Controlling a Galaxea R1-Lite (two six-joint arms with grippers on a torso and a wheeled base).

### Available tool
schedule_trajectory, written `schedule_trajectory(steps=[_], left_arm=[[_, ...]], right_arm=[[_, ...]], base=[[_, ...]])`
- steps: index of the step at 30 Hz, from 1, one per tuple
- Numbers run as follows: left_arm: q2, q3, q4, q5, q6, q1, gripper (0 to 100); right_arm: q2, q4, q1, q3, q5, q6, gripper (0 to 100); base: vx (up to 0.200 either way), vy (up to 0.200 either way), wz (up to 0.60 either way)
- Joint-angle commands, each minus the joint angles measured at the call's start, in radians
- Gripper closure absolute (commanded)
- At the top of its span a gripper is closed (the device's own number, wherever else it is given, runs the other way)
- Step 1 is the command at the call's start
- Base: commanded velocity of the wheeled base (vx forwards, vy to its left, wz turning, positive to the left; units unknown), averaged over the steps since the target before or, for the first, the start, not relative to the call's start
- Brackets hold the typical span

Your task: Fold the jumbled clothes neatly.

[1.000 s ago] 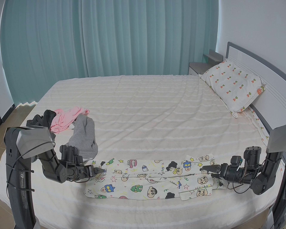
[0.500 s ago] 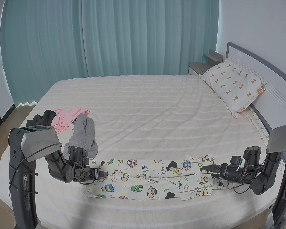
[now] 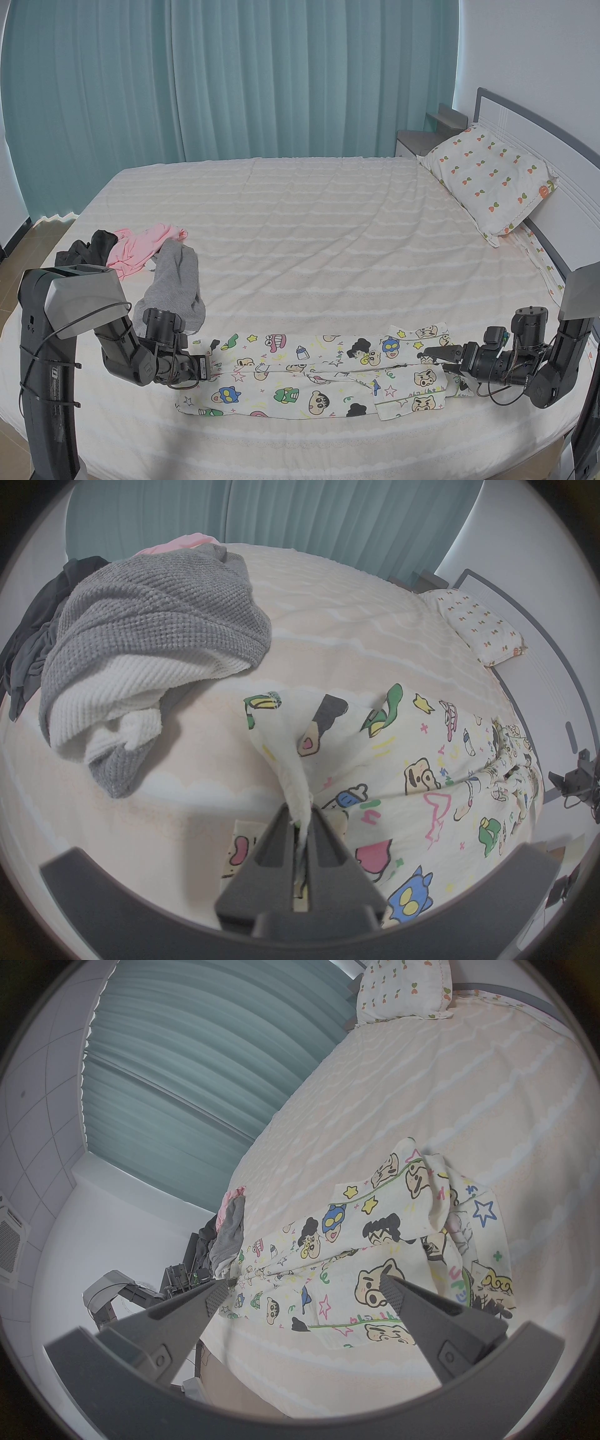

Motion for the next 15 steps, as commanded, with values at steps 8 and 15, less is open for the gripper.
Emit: schedule_trajectory(steps=[8,15], left_arm=[[-0.104,0.056,0.005,0.004,-0.003,0.056,100],[-0.161,0.072,0.039,-0.006,0.002,0.151,100]], right_arm=[[0.003,0.000,0.001,0.002,0.001,0.000,0],[0.003,0.000,0.000,0.006,0.001,0.000,0]], base=[[0.000,0.000,0.00],[0.000,0.000,0.00]])
